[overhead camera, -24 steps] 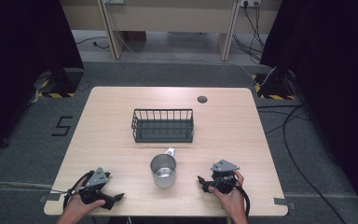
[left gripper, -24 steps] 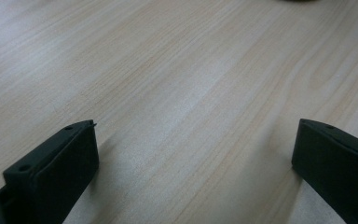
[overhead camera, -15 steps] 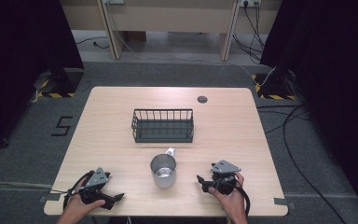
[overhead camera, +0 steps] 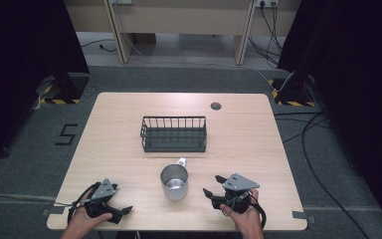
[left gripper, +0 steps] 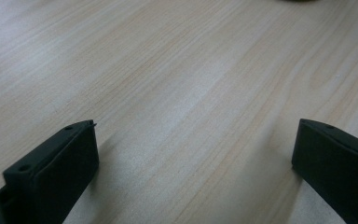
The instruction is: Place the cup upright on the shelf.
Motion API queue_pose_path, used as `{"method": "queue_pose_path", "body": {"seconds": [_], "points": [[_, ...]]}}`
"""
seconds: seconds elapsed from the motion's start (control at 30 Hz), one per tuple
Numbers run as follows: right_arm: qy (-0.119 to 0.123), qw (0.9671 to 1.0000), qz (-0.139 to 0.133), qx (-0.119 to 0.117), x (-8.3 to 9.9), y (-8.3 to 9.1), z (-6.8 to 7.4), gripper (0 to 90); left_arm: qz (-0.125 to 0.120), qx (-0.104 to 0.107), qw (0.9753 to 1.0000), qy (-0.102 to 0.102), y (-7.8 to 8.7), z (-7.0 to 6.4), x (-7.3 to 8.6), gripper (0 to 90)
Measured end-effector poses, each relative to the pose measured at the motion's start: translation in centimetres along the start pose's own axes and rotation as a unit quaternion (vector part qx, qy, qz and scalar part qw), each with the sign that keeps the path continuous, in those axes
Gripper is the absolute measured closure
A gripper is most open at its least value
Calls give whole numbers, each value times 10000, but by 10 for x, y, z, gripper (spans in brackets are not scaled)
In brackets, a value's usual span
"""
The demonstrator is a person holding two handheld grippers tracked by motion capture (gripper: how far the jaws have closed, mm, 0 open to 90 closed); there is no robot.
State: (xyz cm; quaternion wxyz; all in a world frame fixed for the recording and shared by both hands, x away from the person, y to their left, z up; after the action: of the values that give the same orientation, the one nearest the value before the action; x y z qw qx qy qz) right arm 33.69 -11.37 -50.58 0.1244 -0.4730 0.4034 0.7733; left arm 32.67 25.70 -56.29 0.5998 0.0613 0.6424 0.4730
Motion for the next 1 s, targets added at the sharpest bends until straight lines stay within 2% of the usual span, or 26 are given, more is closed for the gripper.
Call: {"method": "queue_pose_path", "body": {"seconds": [0.13, 0.27, 0.3, 0.47, 0.5, 0.57, 0.77, 1.0], "points": [[194, 9994, -140, -241, -7, 1, 15, 466, 2, 0, 10000, -1, 0, 0, 0, 0], [318, 9987, -166, -354, -11, 2, 25, 480, 0, 0, 10000, 2, 0, 0, 0, 0], [410, 9979, -211, -446, -13, 3, 32, 507, 0, 0, 10000, 1, 0, 0, 0, 0], [536, 9961, -348, -613, -19, 5, 42, 557, 0, 0, 10000, 2, 0, 0, 0, 0], [584, 9946, -410, -754, -21, 5, 48, 585, 0, 0, 10000, 1, 0, 0, 0, 0], [607, 9942, -424, -784, -22, 5, 50, 590, -1, 0, 10000, 3, 0, 0, 0, 0], [878, 9891, -403, -1109, -34, -6, 72, 644, 1, 1, 10000, 1, 0, 0, 0, 0], [1071, 9853, -263, -1304, -37, -28, 86, 674, -2, 0, 10000, 3, 0, 0, 0, 0]]}}
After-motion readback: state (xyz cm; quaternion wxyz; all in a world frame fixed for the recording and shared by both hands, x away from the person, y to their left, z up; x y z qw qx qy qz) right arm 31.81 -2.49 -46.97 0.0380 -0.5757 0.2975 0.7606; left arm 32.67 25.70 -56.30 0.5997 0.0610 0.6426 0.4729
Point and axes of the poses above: each handheld gripper's, and its own axes: y roughly backward along the jaws, x roughly out of its underside, z roughly to its left, the point moved 5 cm from there along -y, roughly forward along the jaws, and after that the axes turned 14 degrees about -y, right-handed, at the moved point
